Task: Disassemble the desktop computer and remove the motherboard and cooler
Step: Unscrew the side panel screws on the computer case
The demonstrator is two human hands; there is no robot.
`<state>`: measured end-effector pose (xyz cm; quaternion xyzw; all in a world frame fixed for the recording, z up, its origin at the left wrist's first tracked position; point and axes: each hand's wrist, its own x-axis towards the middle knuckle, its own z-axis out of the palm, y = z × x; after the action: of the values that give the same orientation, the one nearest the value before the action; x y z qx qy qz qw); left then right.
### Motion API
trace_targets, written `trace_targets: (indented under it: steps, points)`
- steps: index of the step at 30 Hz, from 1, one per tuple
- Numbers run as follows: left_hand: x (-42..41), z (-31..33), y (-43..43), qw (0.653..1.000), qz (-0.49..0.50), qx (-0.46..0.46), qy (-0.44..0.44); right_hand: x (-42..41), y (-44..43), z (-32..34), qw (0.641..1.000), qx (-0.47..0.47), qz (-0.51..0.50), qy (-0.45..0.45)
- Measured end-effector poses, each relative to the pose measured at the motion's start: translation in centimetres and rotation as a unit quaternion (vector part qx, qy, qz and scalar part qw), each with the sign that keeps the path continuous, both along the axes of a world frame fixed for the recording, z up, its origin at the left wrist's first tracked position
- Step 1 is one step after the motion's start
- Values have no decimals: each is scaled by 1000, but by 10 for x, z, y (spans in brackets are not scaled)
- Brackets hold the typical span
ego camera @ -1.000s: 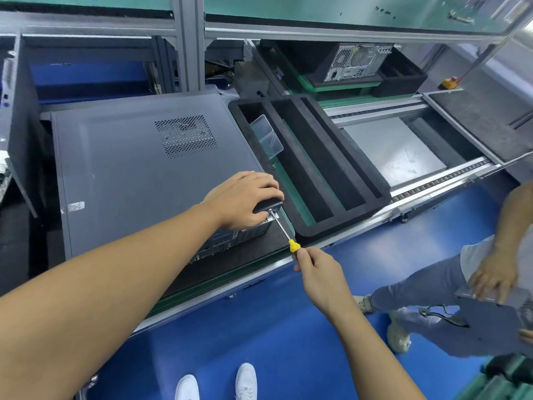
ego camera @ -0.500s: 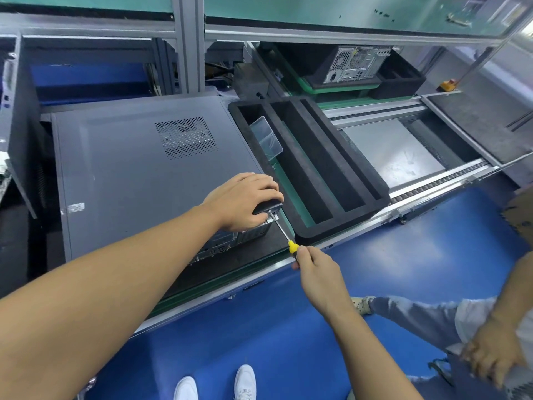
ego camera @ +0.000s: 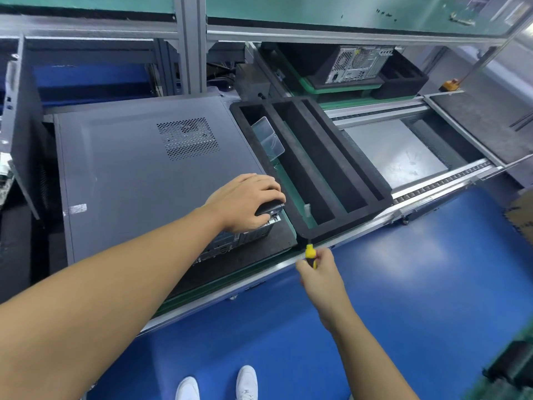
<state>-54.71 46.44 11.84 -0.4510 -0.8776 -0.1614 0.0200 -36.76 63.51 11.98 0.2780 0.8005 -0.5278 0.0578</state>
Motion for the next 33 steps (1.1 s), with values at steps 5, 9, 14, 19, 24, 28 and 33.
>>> trace_targets:
  steps: [5, 9, 14, 19, 24, 28, 33]
  points:
    - [0, 2, -1, 1000, -7, 2, -15, -47, -31, 6, 982, -132, -90, 99]
    - [-2, 3, -2, 999, -2, 16, -44, -73, -48, -1, 970, -152, -150, 120]
    - [-2, 4, -1, 998, 2, 17, -68, -80, -54, -10, 974, -96, -163, 125]
    - [-3, 5, -1, 997, 1, 12, -73, -83, -60, -14, 975, -47, -168, 135]
    - [-2, 6, -2, 997, 2, 11, -75, -85, -60, -14, 974, -38, -171, 140]
    - [-2, 6, -2, 997, 2, 19, -69, -87, -61, -13, 975, -29, -176, 135]
    - [-2, 5, -1, 998, 5, 15, -66, -93, -67, -14, 969, -5, -207, 134]
